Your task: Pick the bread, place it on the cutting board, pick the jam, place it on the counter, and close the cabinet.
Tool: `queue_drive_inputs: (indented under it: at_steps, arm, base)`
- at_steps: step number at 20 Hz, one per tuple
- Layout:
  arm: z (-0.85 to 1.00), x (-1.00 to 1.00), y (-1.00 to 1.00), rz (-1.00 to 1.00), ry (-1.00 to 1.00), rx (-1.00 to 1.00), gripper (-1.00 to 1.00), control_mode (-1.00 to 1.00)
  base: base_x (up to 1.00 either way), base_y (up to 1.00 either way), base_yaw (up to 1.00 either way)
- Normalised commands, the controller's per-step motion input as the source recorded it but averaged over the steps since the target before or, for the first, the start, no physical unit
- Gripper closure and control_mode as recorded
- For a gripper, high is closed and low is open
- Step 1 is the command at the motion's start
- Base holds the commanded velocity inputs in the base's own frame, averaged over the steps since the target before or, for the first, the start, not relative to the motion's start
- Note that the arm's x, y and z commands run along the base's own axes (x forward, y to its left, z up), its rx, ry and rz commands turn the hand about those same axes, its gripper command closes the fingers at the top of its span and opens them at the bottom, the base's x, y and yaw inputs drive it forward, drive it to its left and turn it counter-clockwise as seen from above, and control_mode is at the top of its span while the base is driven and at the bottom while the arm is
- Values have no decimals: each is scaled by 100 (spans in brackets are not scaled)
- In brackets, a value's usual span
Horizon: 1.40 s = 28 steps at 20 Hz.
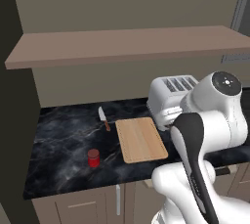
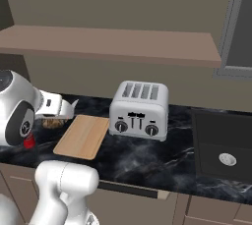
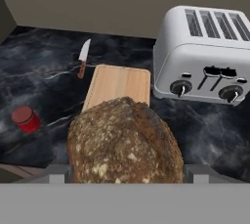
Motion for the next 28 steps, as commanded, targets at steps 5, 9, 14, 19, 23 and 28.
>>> queue_drive_inputs:
  at_steps: [5, 9, 14, 19, 23, 28]
  arm:
    - [-15, 23, 1, 0, 2, 0, 100, -100]
    - [-19, 25, 4, 0, 3, 0, 100, -100]
    - [-19, 29, 9, 0, 3, 0, 100, -100]
    - [-19, 30, 11, 0, 4, 0, 100, -100]
    - [-21, 25, 5, 0, 4, 0, 100, -100]
    - [-24, 25, 4, 0, 4, 0, 100, -100]
  base:
    - [0, 0, 0]
    - [0, 0, 0]
    - [0, 0, 0]
    - [0, 0, 0]
    - [0, 0, 0]
    - [0, 0, 0]
